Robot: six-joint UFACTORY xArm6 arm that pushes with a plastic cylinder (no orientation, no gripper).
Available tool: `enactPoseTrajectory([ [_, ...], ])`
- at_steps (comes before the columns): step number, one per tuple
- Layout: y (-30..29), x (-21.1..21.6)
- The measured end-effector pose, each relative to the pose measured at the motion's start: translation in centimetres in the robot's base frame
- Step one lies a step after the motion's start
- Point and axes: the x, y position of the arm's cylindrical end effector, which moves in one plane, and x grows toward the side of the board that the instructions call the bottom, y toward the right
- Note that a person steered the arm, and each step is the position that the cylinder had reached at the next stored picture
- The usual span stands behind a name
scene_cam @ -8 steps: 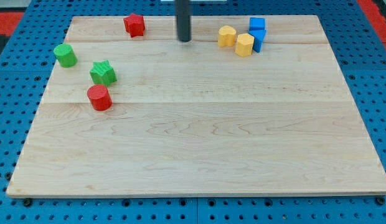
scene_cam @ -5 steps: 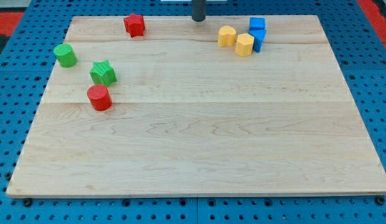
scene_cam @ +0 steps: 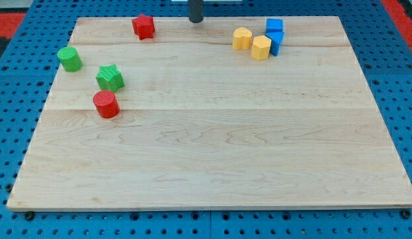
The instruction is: Move the red star into the green star
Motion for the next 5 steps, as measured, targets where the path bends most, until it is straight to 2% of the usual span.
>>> enactPoseTrajectory([
  [2,-6.2,0.1],
  [3,-12.3,0.0],
  [5,-14.3,-0.1],
])
